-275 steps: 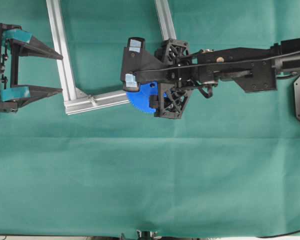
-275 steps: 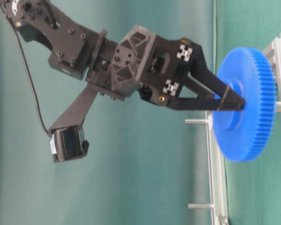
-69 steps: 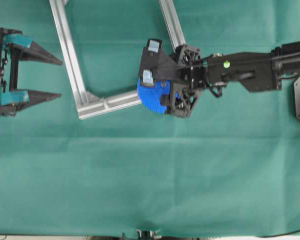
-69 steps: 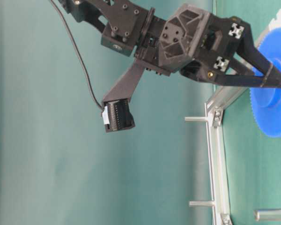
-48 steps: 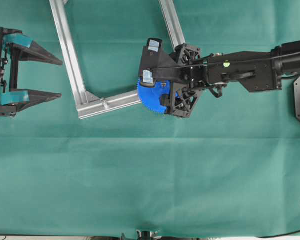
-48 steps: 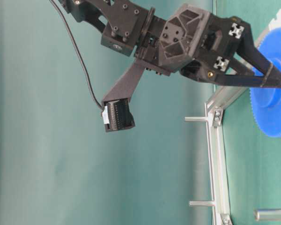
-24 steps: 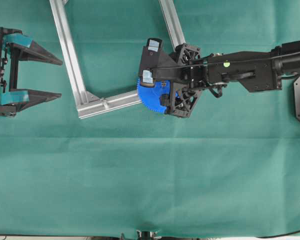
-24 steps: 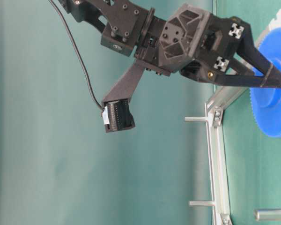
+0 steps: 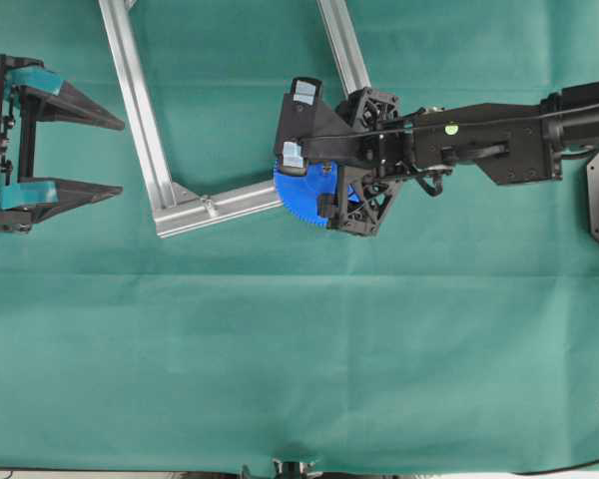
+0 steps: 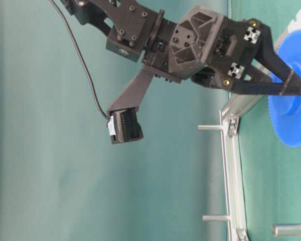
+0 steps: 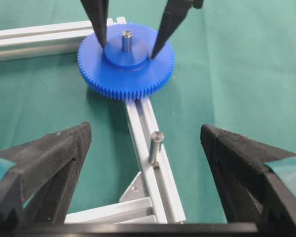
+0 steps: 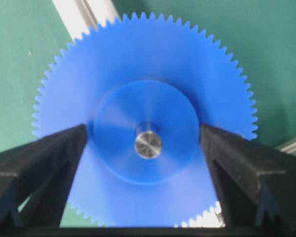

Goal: Find the location of the shaft and insert the gear.
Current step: 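Lower the gear down onto the steel shaft, then open the right gripper to release the gear on the shaft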

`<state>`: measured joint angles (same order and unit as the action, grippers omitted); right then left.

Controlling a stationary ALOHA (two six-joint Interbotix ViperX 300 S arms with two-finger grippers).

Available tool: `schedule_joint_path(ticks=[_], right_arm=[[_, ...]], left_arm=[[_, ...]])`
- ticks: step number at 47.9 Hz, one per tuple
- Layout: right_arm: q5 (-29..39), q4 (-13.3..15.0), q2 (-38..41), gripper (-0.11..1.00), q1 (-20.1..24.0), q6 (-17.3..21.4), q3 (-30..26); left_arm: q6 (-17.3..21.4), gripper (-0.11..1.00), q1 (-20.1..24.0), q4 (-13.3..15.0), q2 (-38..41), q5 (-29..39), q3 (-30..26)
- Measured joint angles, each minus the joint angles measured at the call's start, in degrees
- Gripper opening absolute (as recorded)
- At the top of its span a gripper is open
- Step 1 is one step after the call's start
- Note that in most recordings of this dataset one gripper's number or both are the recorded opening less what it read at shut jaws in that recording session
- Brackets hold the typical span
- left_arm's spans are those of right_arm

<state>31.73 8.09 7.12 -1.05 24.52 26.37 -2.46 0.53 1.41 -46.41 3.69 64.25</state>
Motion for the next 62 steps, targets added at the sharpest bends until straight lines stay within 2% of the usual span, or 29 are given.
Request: schedule_joint_path(ticks=[12,42,62], right_arm=[[0.0,0.09,-0.7,0.87,0.09,0.0,-0.7],[3.43,1.23,-8.96,0.87,0.62,-0.18,-0.88],[3.43,1.85,-13.8,0.86,1.14,-0.26,-0.09]], left_arm=[[0.0,0.97,-0.09,0.0,0.0,0.09,0.0],[0.0,0.97,-0.09,-0.09,-0.09,0.0,0.0],[0.0,0.97,-0.97,0.0,-0.09,0.35,0.0]])
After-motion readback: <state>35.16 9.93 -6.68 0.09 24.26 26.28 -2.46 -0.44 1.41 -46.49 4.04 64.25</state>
